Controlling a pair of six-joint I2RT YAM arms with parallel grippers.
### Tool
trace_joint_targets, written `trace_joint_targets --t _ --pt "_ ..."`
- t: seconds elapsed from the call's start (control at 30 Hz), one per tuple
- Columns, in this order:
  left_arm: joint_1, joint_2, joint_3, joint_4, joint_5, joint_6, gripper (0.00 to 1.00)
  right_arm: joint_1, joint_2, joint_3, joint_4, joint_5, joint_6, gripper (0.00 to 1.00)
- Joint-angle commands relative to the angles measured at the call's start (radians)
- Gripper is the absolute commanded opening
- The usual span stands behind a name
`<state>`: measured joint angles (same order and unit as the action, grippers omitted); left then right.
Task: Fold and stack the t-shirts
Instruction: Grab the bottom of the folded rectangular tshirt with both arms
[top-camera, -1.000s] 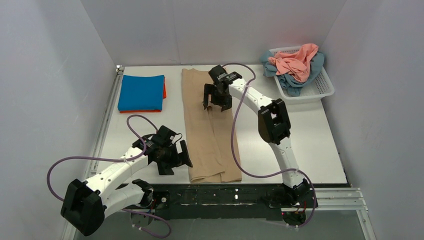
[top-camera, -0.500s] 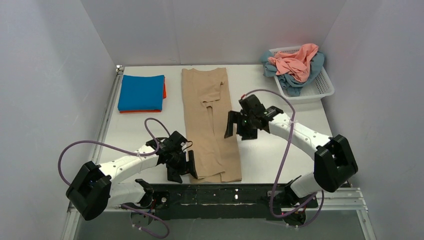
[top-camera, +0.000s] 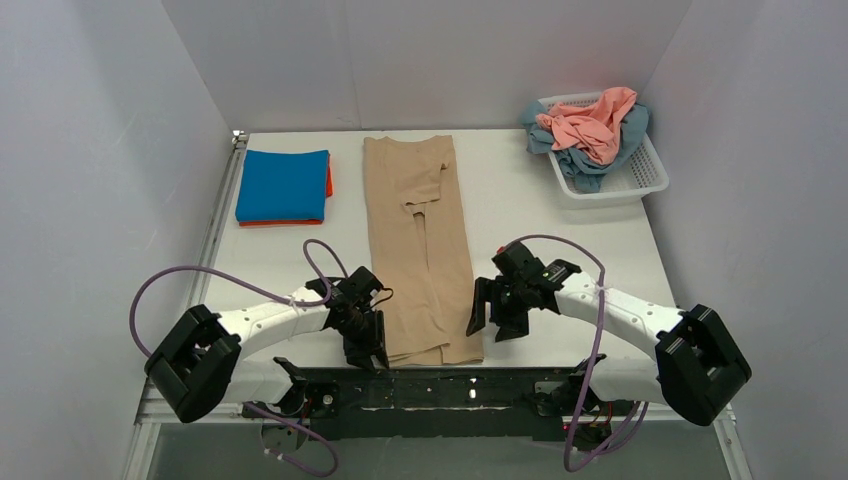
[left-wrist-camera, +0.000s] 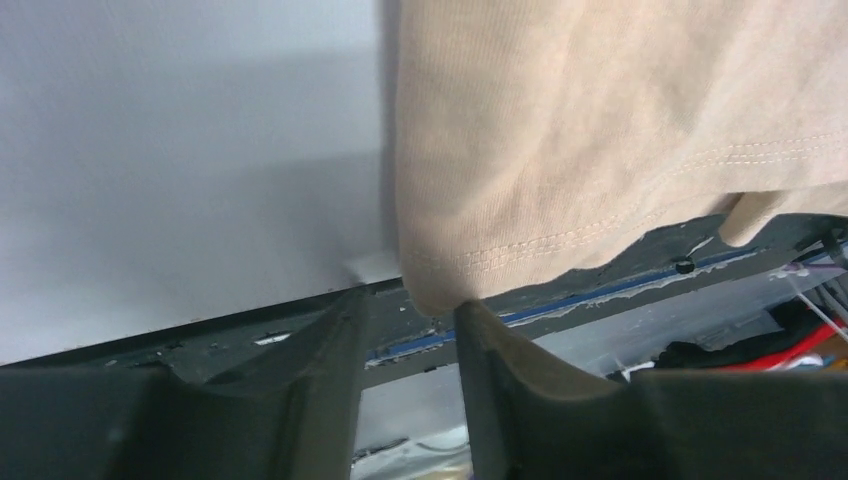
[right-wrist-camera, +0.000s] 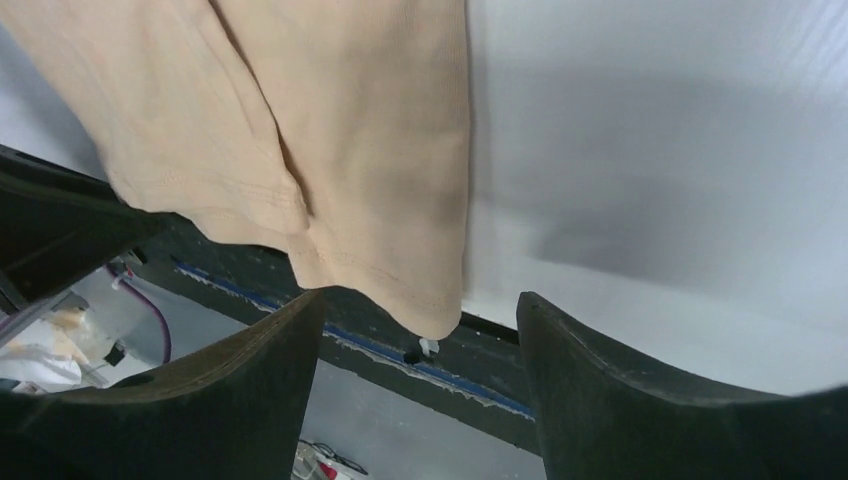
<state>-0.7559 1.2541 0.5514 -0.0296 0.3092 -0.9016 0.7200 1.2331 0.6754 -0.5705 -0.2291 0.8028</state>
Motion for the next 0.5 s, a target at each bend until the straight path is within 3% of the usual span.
trace_joint_targets --t 0.0,0.17,0.3,0.37,0.43,0.47 --pt "-0.002 0.054 0.015 -0.051 -0.002 0.012 0.29 0.029 -0.011 -0.034 0.003 -0.065 0.036 0.75" --pt "-0.002 0.074 0.021 -0.044 0.011 0.023 0.0 0.054 -0.002 -0.092 0.044 -0.145 0.053 0.64" --pt "-0.002 0.049 0.012 -0.075 -0.035 0.015 0.0 0.055 0.044 -0.127 0.147 -0.186 0.069 0.51" --pt "-0.002 0.02 0.002 -0.091 -0.062 0.019 0.0 0.055 0.07 -0.129 0.186 -0.212 0.071 0.32" --pt "-0.002 -0.014 -0.006 -0.11 -0.074 0.032 0.0 0.055 0.078 -0.129 0.201 -0.233 0.075 0.01" --pt "-0.002 -0.031 -0.008 -0.127 -0.078 0.038 0.0 0.054 0.073 -0.132 0.201 -0.245 0.075 0.01"
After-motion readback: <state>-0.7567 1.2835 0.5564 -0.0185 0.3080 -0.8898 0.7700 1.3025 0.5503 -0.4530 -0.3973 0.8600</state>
